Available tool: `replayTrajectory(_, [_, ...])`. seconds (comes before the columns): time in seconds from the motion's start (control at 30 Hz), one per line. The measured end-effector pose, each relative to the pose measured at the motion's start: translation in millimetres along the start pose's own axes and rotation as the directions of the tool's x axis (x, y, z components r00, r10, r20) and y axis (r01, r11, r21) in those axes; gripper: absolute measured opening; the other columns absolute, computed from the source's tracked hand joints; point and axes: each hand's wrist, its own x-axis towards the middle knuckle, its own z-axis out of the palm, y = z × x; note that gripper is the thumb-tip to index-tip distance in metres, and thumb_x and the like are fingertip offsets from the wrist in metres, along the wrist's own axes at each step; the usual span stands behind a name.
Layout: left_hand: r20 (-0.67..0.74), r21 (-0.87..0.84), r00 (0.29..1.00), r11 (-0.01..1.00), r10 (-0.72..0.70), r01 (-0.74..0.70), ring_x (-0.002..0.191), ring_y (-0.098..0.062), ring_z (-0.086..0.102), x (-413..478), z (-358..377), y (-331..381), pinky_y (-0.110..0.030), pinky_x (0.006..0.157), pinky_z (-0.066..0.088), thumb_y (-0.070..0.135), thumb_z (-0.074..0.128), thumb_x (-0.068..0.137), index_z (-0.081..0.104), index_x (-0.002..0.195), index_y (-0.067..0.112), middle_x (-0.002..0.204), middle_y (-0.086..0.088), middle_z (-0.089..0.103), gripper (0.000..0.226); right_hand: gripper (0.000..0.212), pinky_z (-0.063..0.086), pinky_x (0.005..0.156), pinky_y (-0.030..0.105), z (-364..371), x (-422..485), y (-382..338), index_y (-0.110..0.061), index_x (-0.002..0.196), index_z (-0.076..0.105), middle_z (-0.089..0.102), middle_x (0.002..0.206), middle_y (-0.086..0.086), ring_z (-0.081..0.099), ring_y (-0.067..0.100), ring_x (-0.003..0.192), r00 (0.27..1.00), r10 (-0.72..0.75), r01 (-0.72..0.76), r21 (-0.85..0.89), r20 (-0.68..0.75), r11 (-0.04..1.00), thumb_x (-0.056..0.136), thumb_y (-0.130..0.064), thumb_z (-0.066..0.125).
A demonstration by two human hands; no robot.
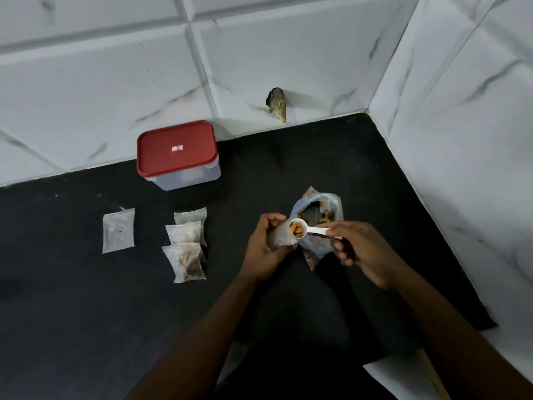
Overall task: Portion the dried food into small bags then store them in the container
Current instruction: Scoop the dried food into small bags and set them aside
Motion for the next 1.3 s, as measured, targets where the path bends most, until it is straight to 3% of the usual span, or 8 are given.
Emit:
replayTrajectory(0.17, [0.055, 0.061, 0.998, 0.998, 0.028, -0.031, 0.116, -0.013, 0.066, 3, 6, -1, -0.047, 0.099, 0.056, 0.026, 0.088, 0.078, 0.060, 0.126, 0.025, 0.123, 0.007, 0.066, 0.056, 0.023, 0.043, 0.053, 0.014, 8, 0, -1, -0.033, 0.107, 0.072, 0.065, 0.072, -0.006, 0.057, 0.001, 0.057, 0.990, -0.141, 0.131, -0.295, -0.010, 0.947, 0.100, -0.017, 0.059])
replayTrajectory(0.3, [0.046, 0.068, 0.999, 0.998, 0.015, -0.018, 0.112, -0.011, 0.067, 5, 8, -2, -0.044, 0.097, 0.058, 0.024, 0.091, 0.077, 0.063, 0.121, 0.024, 0.119, 0.007, 0.068, 0.052, 0.026, 0.057, 0.078, 0.020, 10, 0, 6, -0.031, 0.121, 0.071, 0.073, 0.101, -0.011, 0.067, -0.006, 0.088, 0.924, -0.377, 0.328, -0.631, 0.061, 0.703, 0.098, -0.021, 0.064])
replayTrajectory(0.53, [0.037, 0.019, 0.999, 1.000, 0.005, -0.006, 0.108, -0.018, 0.069, 5, 13, -6, -0.046, 0.093, 0.059, 0.019, 0.089, 0.080, 0.065, 0.114, 0.018, 0.114, 0.003, 0.070, 0.041, 0.036, 0.040, 0.072, 0.012, 11, 2, 27, -0.026, 0.129, 0.068, 0.057, 0.099, -0.012, 0.053, -0.003, 0.086, 0.790, -0.606, 0.443, -0.771, 0.095, 0.457, 0.094, -0.019, 0.066])
replayTrajectory(0.77, [0.060, -0.006, 0.997, 0.999, -0.038, 0.038, 0.109, -0.009, 0.068, 5, 11, -4, -0.031, 0.091, 0.057, 0.024, 0.088, 0.081, 0.063, 0.118, 0.025, 0.115, 0.011, 0.069, 0.045, 0.035, 0.048, 0.078, 0.009, 12, -7, 26, -0.033, 0.128, 0.064, 0.061, 0.106, -0.017, 0.061, -0.002, 0.095, 0.816, -0.577, 0.439, -0.672, 0.021, 0.597, 0.096, -0.017, 0.063])
replayTrajectory(0.9, [0.052, -0.013, 0.998, 0.999, -0.046, 0.047, 0.113, -0.014, 0.068, 5, 10, -7, -0.045, 0.095, 0.059, 0.038, 0.090, 0.075, 0.063, 0.120, 0.029, 0.120, 0.007, 0.070, 0.053, 0.024, 0.049, 0.066, 0.012, 11, -8, 24, -0.034, 0.119, 0.069, 0.070, 0.088, -0.009, 0.065, -0.004, 0.079, 0.937, -0.331, 0.279, -0.335, -0.108, 0.900, 0.102, -0.020, 0.057])
replayTrajectory(1.07, [0.035, 0.019, 0.998, 0.999, -0.044, 0.043, 0.111, -0.014, 0.068, 4, 8, -8, -0.048, 0.092, 0.060, 0.040, 0.089, 0.074, 0.063, 0.116, 0.028, 0.119, 0.006, 0.068, 0.051, 0.020, 0.044, 0.057, 0.022, 1, -6, 23, -0.023, 0.113, 0.072, 0.068, 0.073, 0.000, 0.055, 0.011, 0.063, 0.960, -0.186, 0.177, -0.063, -0.211, 0.982, 0.102, -0.017, 0.056])
replayTrajectory(1.17, [0.025, 0.043, 1.000, 0.999, -0.014, 0.013, 0.106, -0.016, 0.069, 3, 7, -9, -0.046, 0.089, 0.060, 0.035, 0.089, 0.075, 0.063, 0.112, 0.026, 0.114, 0.004, 0.069, 0.046, 0.017, 0.044, 0.052, 0.016, -14, -3, 20, -0.023, 0.109, 0.074, 0.067, 0.072, -0.001, 0.057, 0.003, 0.057, 0.918, -0.228, 0.189, -0.146, -0.326, 0.971, 0.099, -0.019, 0.061])
replayTrajectory(1.3, [0.027, 0.087, 0.999, 0.996, -0.024, 0.022, 0.104, -0.009, 0.069, 2, 9, -12, -0.040, 0.090, 0.061, 0.027, 0.090, 0.074, 0.061, 0.112, 0.027, 0.112, 0.008, 0.069, 0.048, 0.021, 0.048, 0.065, 0.013, -34, 8, 15, -0.025, 0.117, 0.074, 0.073, 0.085, -0.012, 0.065, -0.005, 0.071, 0.831, -0.451, 0.159, -0.637, -0.327, 0.754, 0.097, -0.028, 0.066])
